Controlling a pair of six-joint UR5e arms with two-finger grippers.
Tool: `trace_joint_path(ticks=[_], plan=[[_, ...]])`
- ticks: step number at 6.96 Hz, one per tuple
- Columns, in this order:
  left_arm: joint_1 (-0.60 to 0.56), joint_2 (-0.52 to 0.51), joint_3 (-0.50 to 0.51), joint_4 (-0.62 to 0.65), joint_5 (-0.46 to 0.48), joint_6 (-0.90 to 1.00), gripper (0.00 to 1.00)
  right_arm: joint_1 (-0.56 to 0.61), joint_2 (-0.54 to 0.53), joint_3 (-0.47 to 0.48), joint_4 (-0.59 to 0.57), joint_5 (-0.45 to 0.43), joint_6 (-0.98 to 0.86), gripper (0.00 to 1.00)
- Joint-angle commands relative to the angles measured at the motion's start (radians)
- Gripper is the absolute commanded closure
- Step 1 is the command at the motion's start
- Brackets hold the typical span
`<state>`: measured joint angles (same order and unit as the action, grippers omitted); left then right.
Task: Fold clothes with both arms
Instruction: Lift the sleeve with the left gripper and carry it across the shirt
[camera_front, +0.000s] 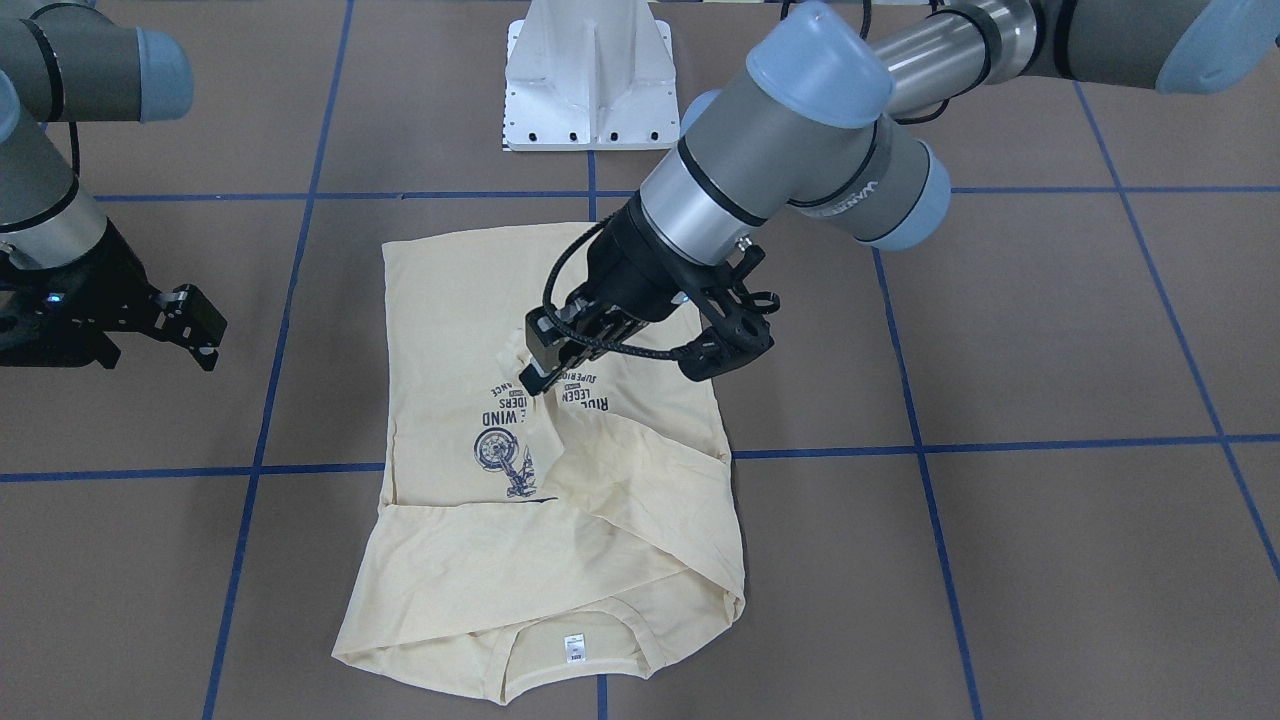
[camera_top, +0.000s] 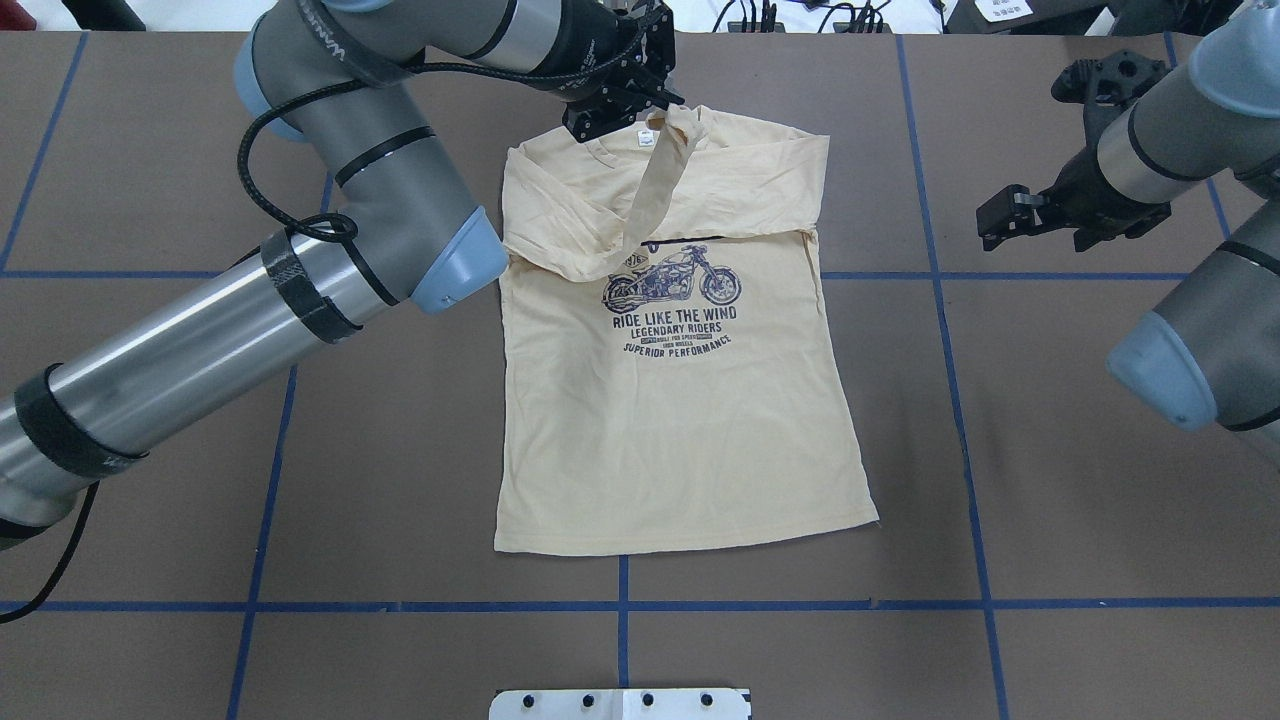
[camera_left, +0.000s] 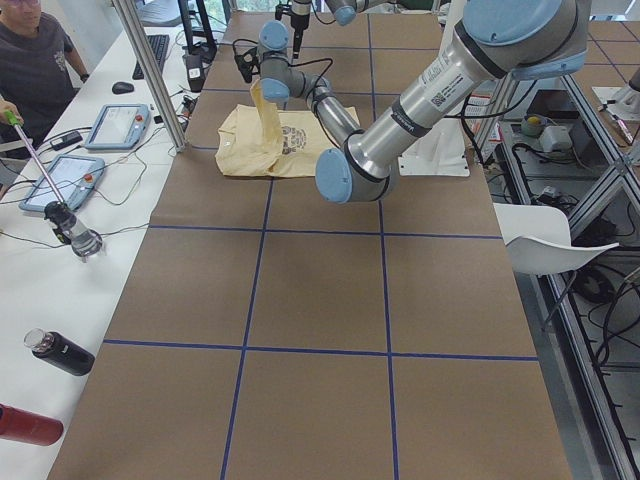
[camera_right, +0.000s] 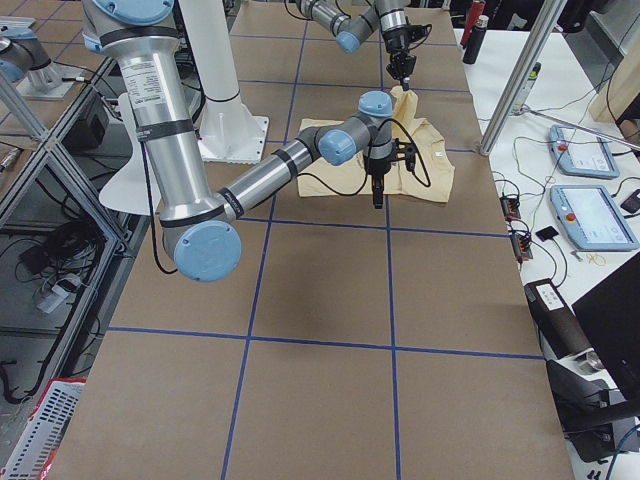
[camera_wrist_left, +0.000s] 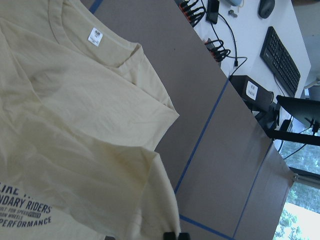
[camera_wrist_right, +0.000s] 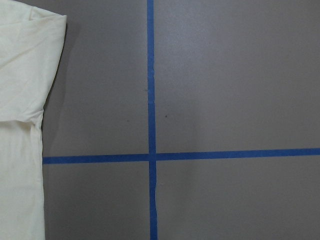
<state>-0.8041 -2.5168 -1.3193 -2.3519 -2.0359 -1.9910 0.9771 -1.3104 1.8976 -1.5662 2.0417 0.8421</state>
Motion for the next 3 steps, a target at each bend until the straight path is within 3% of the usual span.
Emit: trace_joint_path(ticks=[1, 2, 3], plan=[[0.014, -0.049, 0.154, -0.117, 0.078, -0.028, 1.0, 0.0, -0.001, 0.0, 0.0, 0.0, 0.0, 0.0], [0.072, -0.075, 0.22, -0.15, 0.124, -0.02, 1.0, 0.0, -0.001, -0.002, 0.0, 0.0, 0.0, 0.0], [0.097, -0.08, 0.219, -0.162, 0.137, -0.017, 1.0, -0.002, 0.0, -0.008, 0.002, -0.001, 0.0, 0.0]])
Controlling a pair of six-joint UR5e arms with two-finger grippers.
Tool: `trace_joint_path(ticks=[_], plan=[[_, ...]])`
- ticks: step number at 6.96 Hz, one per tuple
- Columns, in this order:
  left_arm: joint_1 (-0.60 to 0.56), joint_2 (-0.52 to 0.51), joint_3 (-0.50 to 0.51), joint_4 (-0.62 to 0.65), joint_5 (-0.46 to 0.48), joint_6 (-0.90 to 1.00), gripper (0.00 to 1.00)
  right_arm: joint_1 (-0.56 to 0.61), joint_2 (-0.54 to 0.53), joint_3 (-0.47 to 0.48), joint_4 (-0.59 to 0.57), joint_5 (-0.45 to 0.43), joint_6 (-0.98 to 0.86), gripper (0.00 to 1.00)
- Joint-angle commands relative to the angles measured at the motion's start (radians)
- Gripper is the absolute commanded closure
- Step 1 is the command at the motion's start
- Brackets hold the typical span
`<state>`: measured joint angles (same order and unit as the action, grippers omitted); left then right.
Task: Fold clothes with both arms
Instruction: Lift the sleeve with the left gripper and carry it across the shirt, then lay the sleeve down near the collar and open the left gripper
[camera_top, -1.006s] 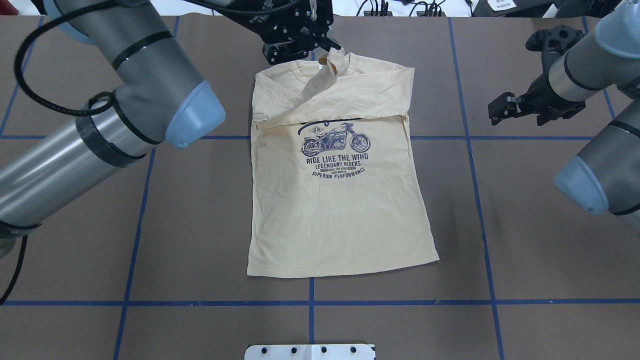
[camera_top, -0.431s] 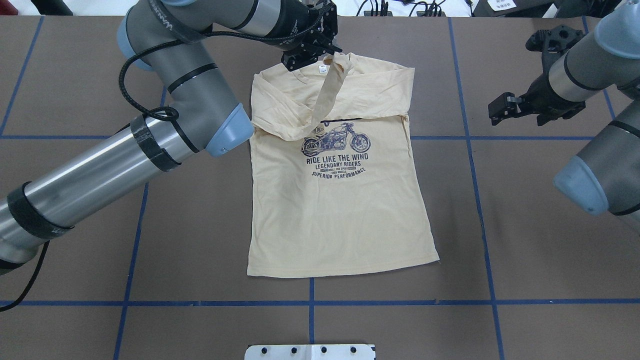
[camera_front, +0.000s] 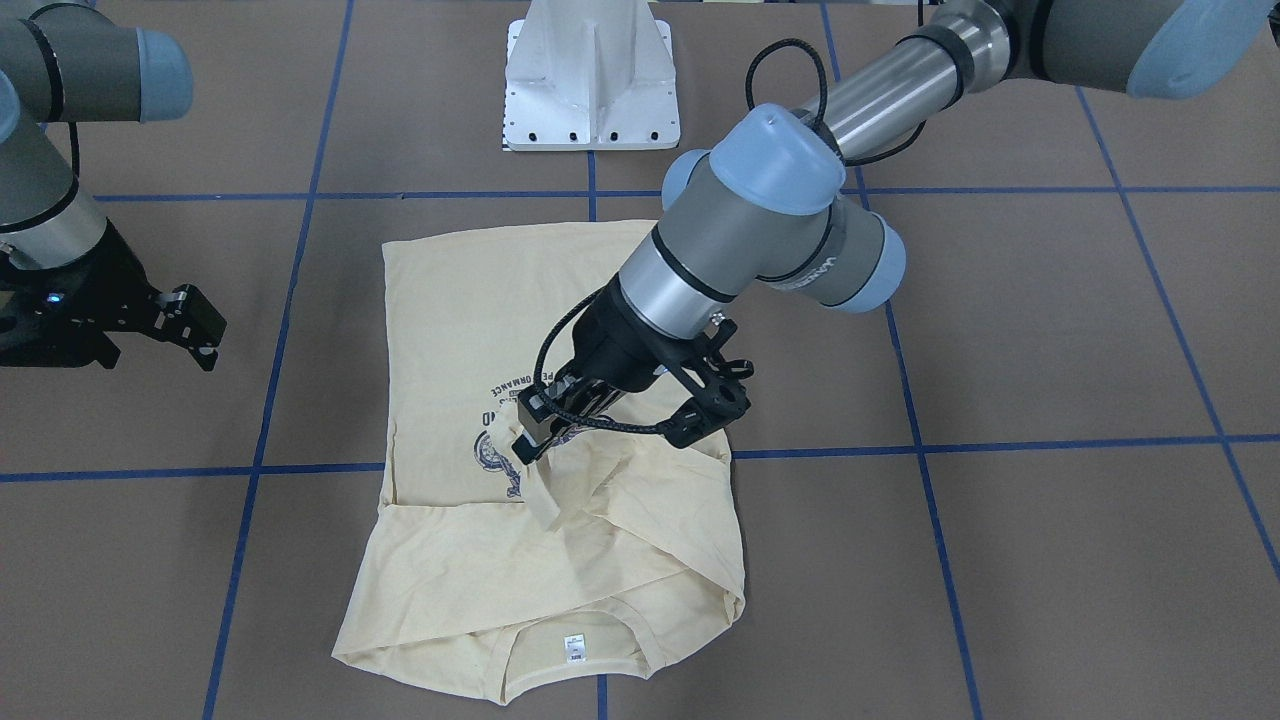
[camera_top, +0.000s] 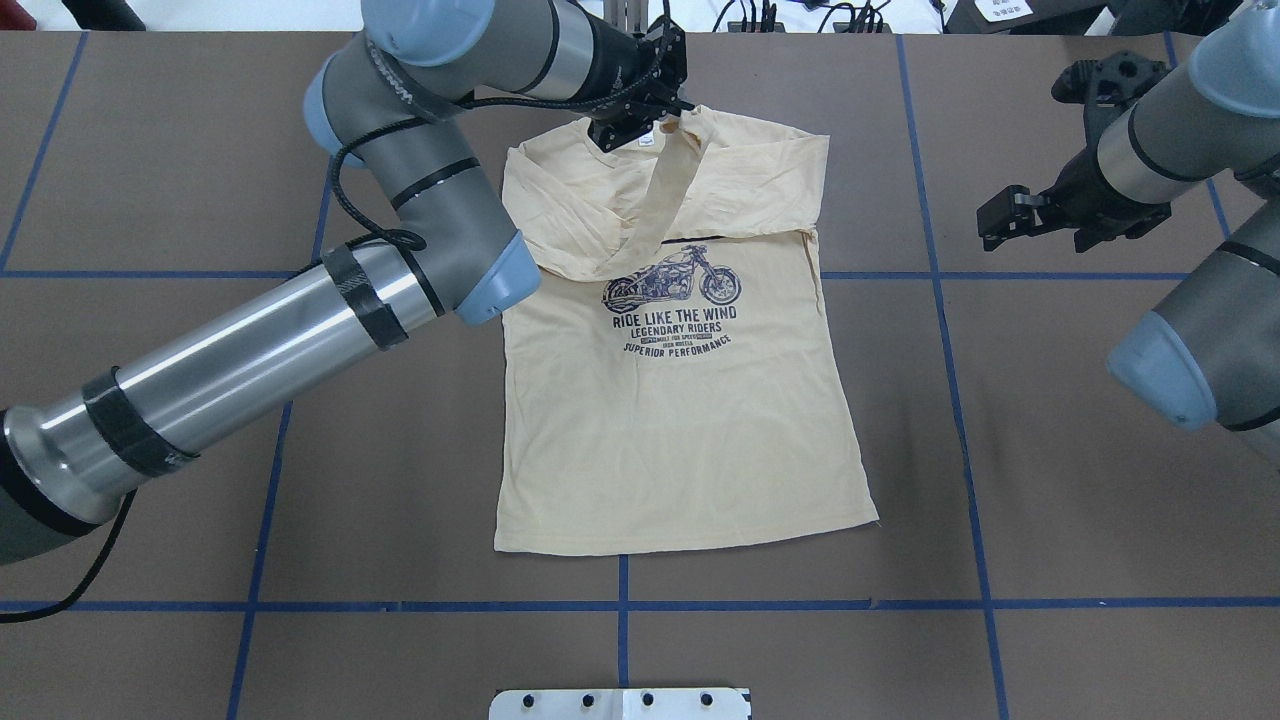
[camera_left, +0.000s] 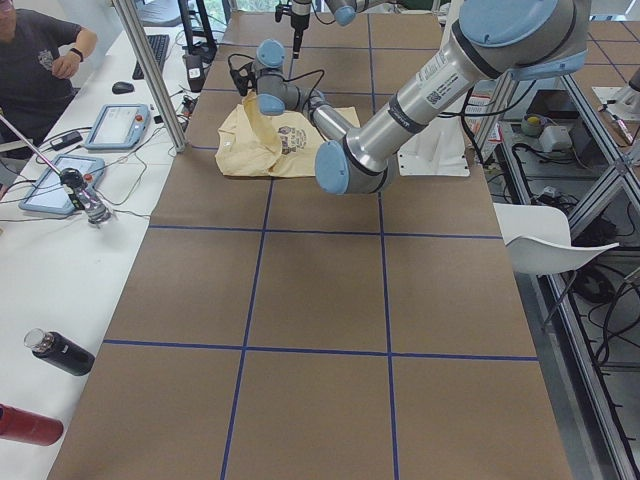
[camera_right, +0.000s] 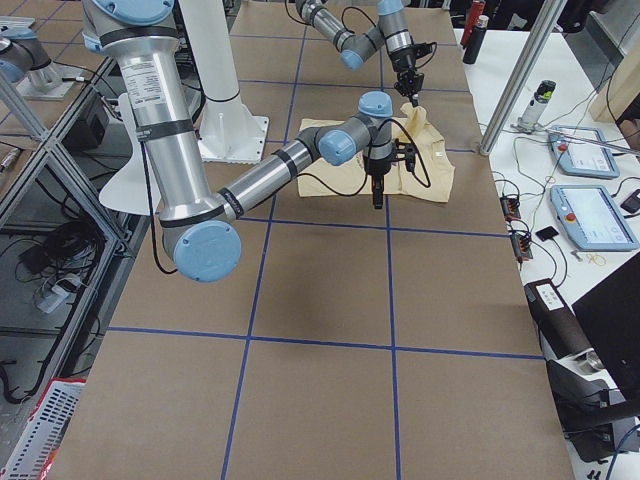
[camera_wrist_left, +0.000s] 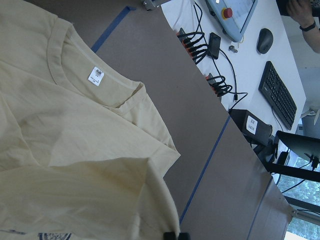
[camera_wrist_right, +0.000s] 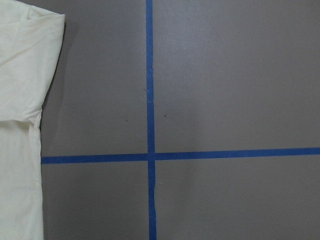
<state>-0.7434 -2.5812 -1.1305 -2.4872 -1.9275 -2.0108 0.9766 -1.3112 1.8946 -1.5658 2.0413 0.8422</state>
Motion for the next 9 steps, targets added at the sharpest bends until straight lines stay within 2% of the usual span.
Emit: trace_joint_path(ticks=[1, 2, 3, 4, 6, 8, 9], plan=[[0.085, -0.023, 0.031, -0.029, 0.03, 0.003, 1.0, -0.001, 0.001, -0.006, 0.001, -0.001, -0.002, 0.0], [0.131, -0.036, 0.031, -0.029, 0.039, -0.005, 1.0, -0.001, 0.001, -0.006, 0.001, -0.001, -0.002, 0.0], [0.177, -0.039, 0.037, -0.03, 0.135, -0.008, 1.0, -0.001, 0.001, -0.009, 0.001, -0.001, -0.002, 0.0], [0.193, -0.039, 0.052, -0.038, 0.183, -0.006, 1.0, -0.001, 0.001, -0.009, 0.001, -0.001, -0.002, 0.0], [0.191, -0.046, 0.113, -0.091, 0.223, -0.006, 1.0, -0.001, 0.001, -0.009, 0.001, -0.001, 0.0, 0.0], [0.191, -0.048, 0.126, -0.096, 0.228, -0.008, 1.0, -0.001, 0.006, -0.02, 0.001, -0.001, 0.0, 0.0], [0.193, -0.048, 0.126, -0.113, 0.228, -0.003, 0.38, -0.001, 0.007, -0.022, 0.001, -0.001, 0.0, 0.0]])
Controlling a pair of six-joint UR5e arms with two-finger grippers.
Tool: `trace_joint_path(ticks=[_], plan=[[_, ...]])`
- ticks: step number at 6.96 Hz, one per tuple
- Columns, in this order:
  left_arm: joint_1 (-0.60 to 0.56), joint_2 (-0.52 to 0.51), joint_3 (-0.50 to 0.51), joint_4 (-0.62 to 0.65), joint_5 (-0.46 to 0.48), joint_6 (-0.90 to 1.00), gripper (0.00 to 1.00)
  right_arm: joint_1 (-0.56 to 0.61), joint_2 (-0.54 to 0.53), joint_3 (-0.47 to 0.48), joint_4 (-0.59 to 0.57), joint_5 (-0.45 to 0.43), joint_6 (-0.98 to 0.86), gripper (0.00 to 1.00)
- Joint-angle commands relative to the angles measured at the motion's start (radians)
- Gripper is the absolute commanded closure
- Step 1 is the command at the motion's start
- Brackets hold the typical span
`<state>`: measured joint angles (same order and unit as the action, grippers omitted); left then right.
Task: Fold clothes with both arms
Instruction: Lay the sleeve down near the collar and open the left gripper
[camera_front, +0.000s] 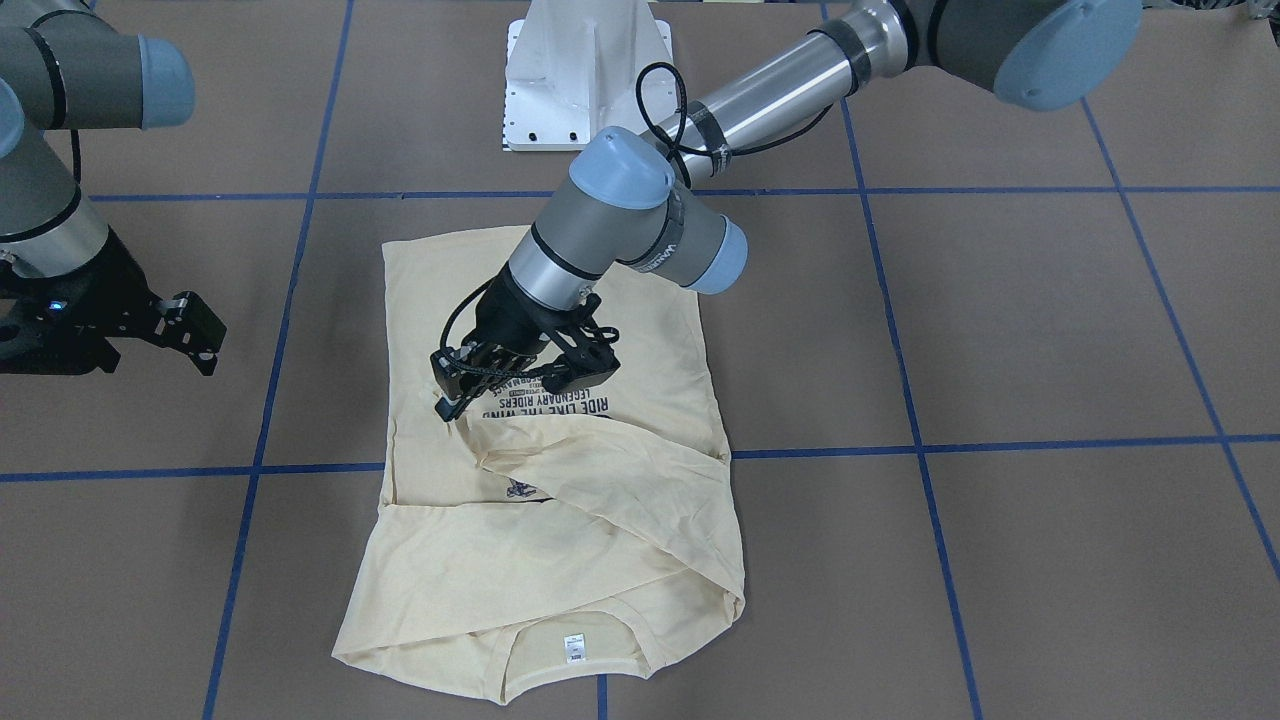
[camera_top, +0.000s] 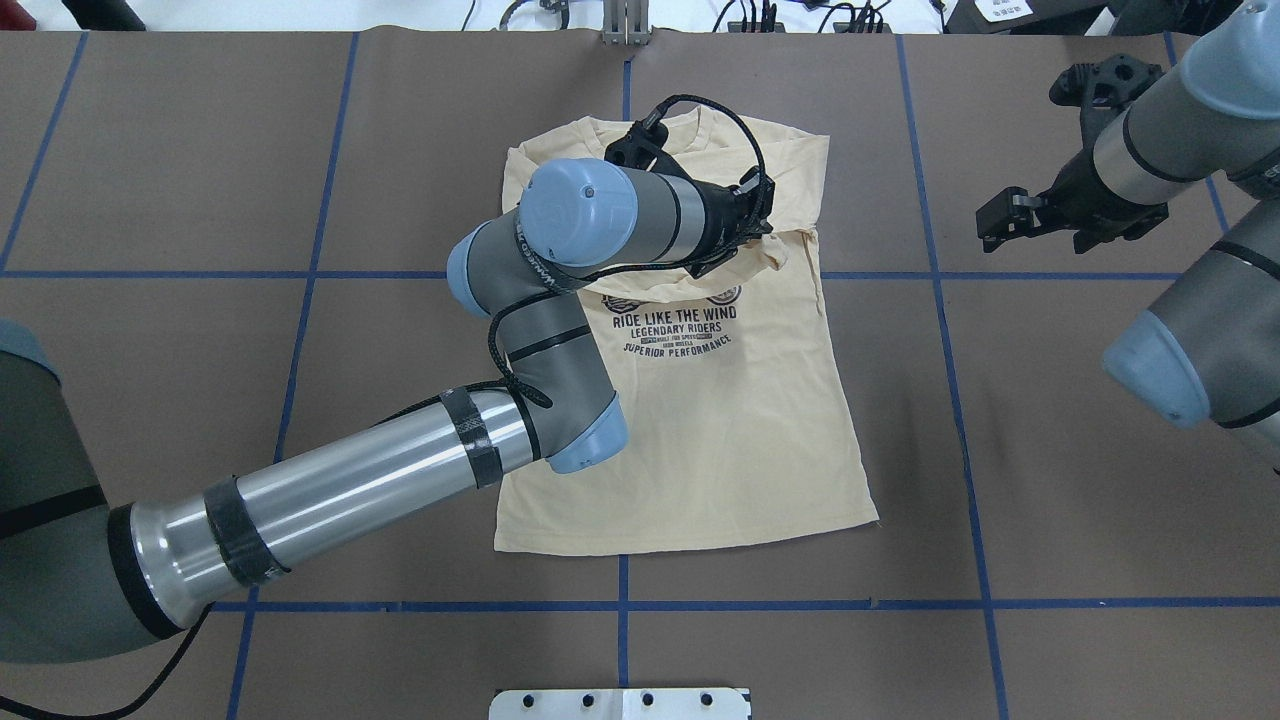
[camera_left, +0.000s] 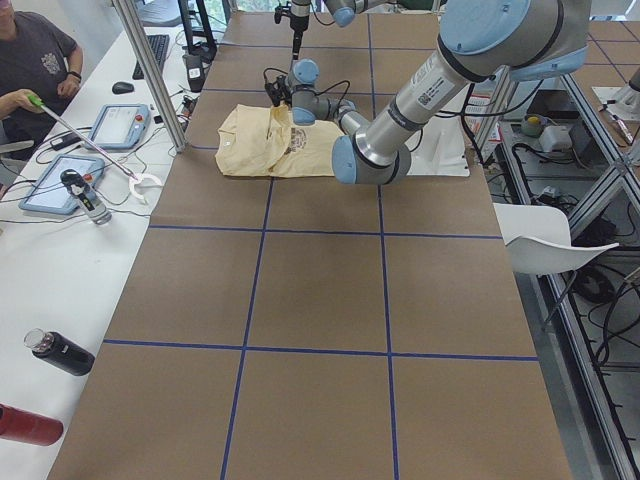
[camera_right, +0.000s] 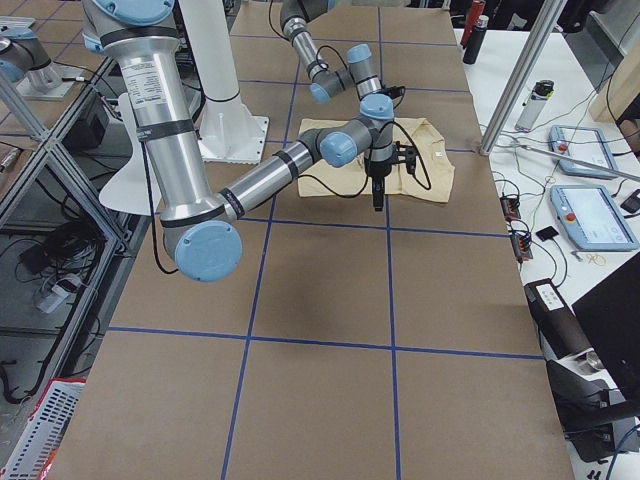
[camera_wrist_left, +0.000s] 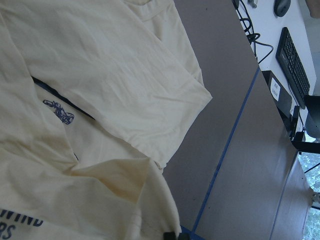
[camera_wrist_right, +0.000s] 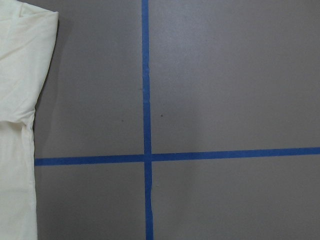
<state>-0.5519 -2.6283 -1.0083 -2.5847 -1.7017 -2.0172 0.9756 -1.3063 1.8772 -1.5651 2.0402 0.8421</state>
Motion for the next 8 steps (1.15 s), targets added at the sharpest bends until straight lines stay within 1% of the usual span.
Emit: trace_joint_path(ticks=[1, 4, 5, 6, 7, 8], plan=[[0.001, -0.004, 0.004, -0.028, 0.0, 0.006, 0.0, 0.0, 0.004, -0.01, 0.002, 0.0, 0.0, 0.0], [0.0, -0.001, -0.012, -0.026, -0.004, 0.021, 0.0, 0.0, 0.005, -0.029, 0.01, -0.002, 0.0, 0.0], [-0.002, 0.008, -0.041, -0.019, -0.01, 0.055, 0.0, -0.002, 0.007, -0.027, 0.011, 0.0, 0.003, 0.0], [-0.005, 0.064, -0.114, -0.015, -0.03, 0.057, 0.0, -0.002, 0.013, -0.027, 0.011, 0.002, 0.012, 0.0], [-0.034, 0.138, -0.203, 0.02, -0.118, 0.057, 0.0, -0.002, 0.024, -0.027, 0.01, 0.014, 0.02, 0.0], [-0.063, 0.207, -0.296, 0.075, -0.183, 0.07, 0.0, -0.002, 0.024, -0.021, 0.013, 0.055, 0.032, 0.0]])
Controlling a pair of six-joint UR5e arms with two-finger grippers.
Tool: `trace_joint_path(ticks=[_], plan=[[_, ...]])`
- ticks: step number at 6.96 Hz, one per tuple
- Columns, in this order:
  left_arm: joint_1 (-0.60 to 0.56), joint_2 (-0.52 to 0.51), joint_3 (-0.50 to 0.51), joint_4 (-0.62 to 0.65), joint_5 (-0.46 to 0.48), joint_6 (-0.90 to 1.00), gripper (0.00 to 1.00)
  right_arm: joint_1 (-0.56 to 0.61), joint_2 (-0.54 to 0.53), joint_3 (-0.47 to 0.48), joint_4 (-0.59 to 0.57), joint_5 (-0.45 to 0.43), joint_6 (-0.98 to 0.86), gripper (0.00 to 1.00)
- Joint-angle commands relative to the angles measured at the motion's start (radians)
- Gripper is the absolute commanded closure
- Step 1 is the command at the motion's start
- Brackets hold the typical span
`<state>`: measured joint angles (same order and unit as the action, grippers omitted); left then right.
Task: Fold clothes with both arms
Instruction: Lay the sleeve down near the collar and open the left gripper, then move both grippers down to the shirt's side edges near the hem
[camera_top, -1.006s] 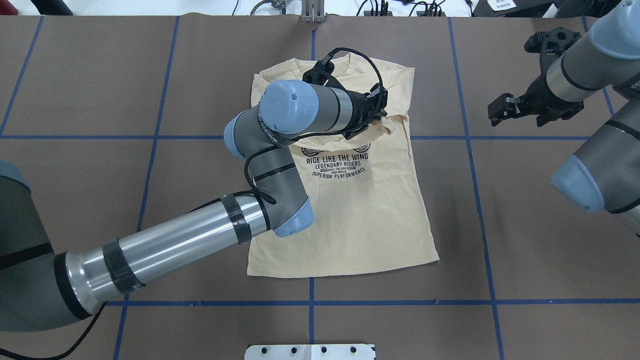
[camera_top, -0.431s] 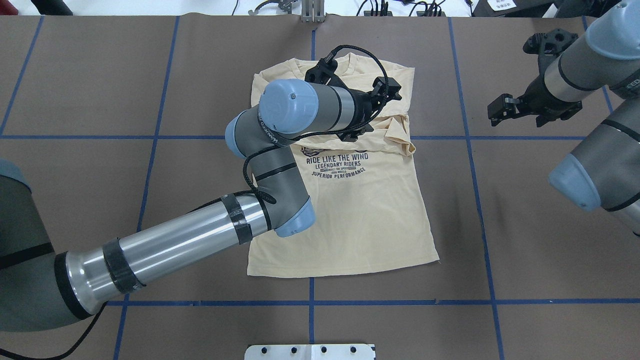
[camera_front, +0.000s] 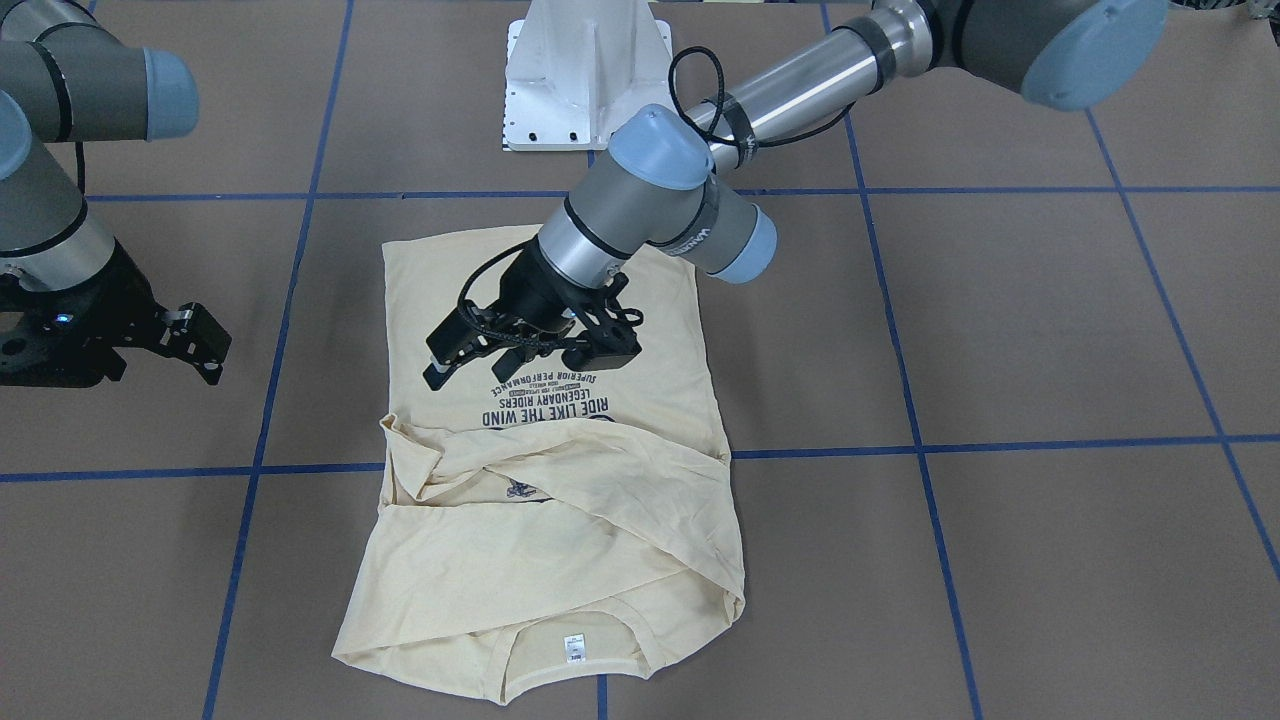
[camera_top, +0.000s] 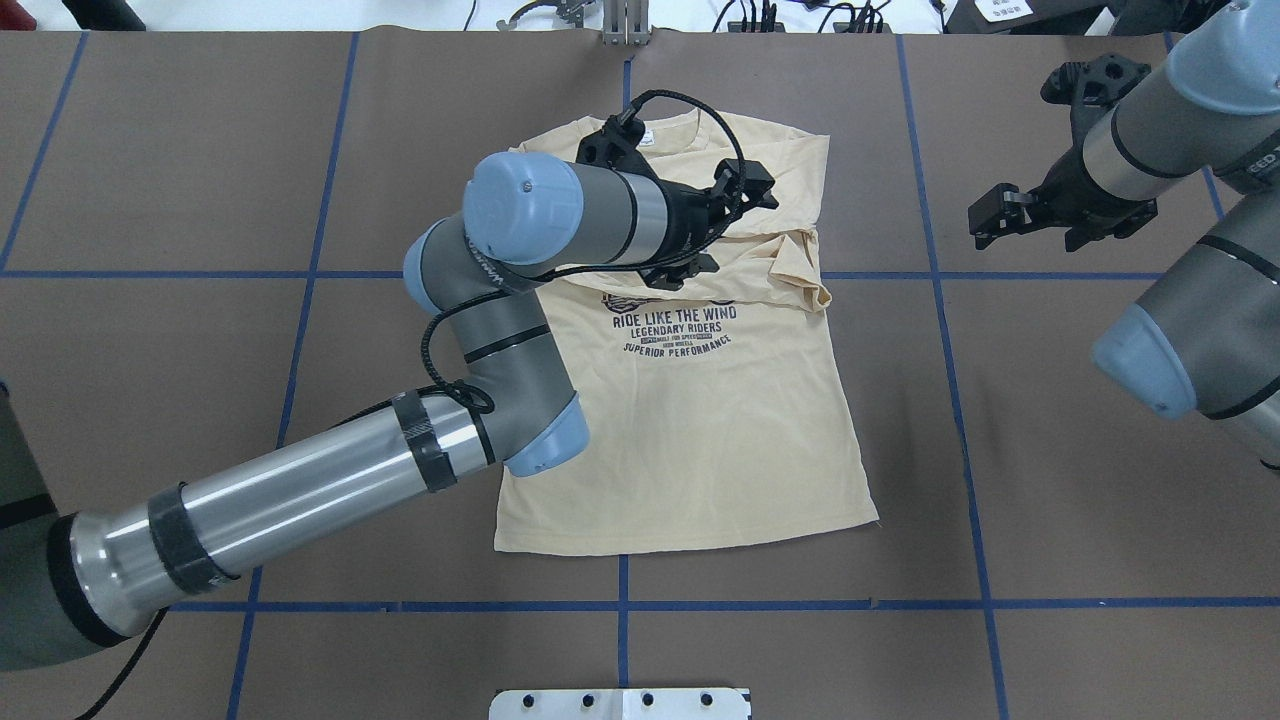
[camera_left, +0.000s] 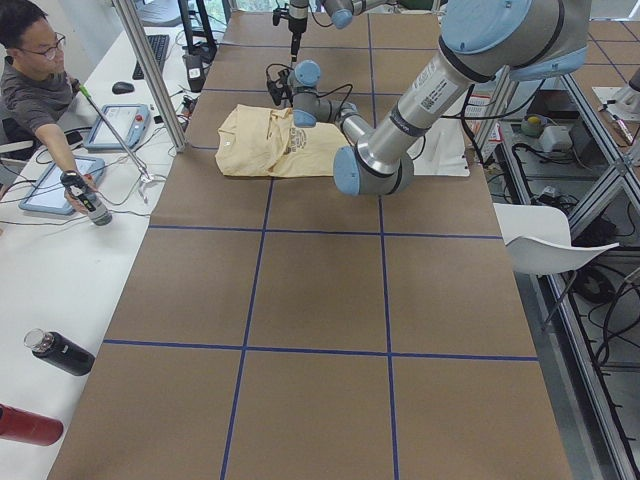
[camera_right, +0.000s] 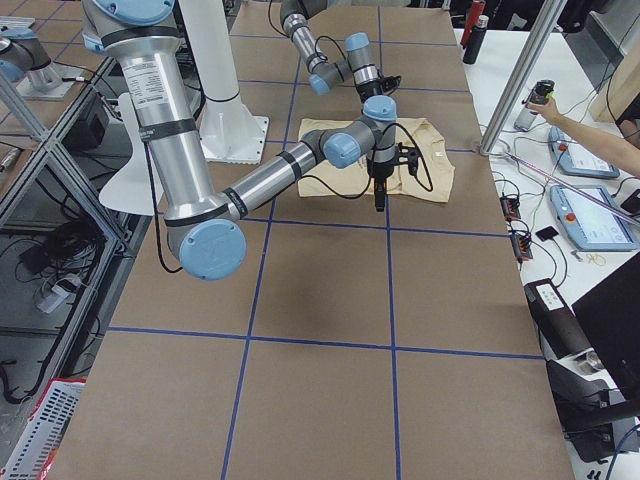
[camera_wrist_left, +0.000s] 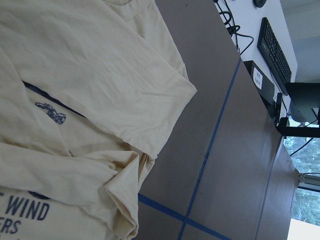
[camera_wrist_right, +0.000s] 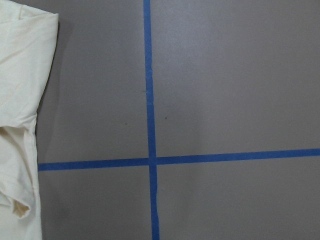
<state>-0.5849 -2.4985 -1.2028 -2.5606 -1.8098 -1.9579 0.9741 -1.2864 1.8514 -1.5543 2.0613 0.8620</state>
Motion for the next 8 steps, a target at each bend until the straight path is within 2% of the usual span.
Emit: trace_joint_path(ticks=[1, 2, 3, 4, 5, 7, 8], plan=[[-0.041, 0.152, -0.207, 0.13, -0.118, 0.115, 0.0, -0.002, 0.002, 0.018, 0.003, 0.058, 0.056, 0.0], [-0.042, 0.243, -0.334, 0.217, -0.121, 0.19, 0.0, -0.033, -0.002, 0.053, 0.022, 0.074, 0.139, 0.0], [-0.043, 0.329, -0.427, 0.253, -0.128, 0.215, 0.0, -0.066, -0.019, 0.074, 0.069, 0.077, 0.188, 0.0], [-0.043, 0.386, -0.467, 0.254, -0.126, 0.215, 0.0, -0.102, -0.071, 0.074, 0.177, 0.077, 0.228, 0.0], [-0.041, 0.415, -0.474, 0.25, -0.128, 0.217, 0.0, -0.151, -0.129, 0.069, 0.333, 0.077, 0.291, 0.0], [-0.03, 0.487, -0.509, 0.2, -0.115, 0.263, 0.0, -0.292, -0.195, 0.066, 0.579, 0.053, 0.481, 0.0], [-0.026, 0.515, -0.518, 0.153, -0.117, 0.261, 0.0, -0.354, -0.197, 0.066, 0.604, 0.028, 0.514, 0.0]])
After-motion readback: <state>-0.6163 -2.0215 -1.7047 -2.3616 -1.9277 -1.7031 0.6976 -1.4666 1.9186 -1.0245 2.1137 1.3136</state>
